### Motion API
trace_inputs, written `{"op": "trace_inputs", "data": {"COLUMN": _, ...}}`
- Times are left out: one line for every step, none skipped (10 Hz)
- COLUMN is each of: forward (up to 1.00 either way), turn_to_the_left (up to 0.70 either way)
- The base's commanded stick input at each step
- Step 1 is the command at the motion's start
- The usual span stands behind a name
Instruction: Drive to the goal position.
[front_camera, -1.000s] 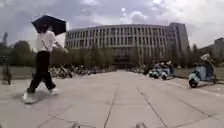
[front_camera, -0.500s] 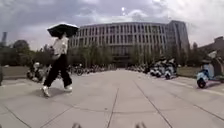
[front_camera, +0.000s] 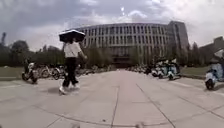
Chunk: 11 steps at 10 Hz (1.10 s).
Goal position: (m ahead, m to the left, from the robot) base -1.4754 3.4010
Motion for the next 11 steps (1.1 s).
{"op": "trace_inputs", "data": {"forward": 0.70, "turn_to_the_left": -0.14}}
{"op": "trace_inputs", "data": {"forward": 0.70, "turn_to_the_left": -0.14}}
{"op": "trace_inputs", "data": {"forward": 0.70, "turn_to_the_left": -0.14}}
{"op": "trace_inputs", "data": {"forward": 0.70, "turn_to_the_left": -0.14}}
{"op": "trace_inputs", "data": {"forward": 0.70, "turn_to_the_left": -0.14}}
{"op": "trace_inputs", "data": {"forward": 0.70, "turn_to_the_left": -0.12}}
{"op": "trace_inputs", "data": {"forward": 0.70, "turn_to_the_left": -0.11}}
{"op": "trace_inputs", "data": {"forward": 0.70, "turn_to_the_left": -0.04}}
{"op": "trace_inputs", "data": {"forward": 0.70, "turn_to_the_left": -0.01}}
{"op": "trace_inputs", "data": {"forward": 0.70, "turn_to_the_left": 0.00}}
{"op": "trace_inputs", "data": {"forward": 0.70, "turn_to_the_left": 0.00}}
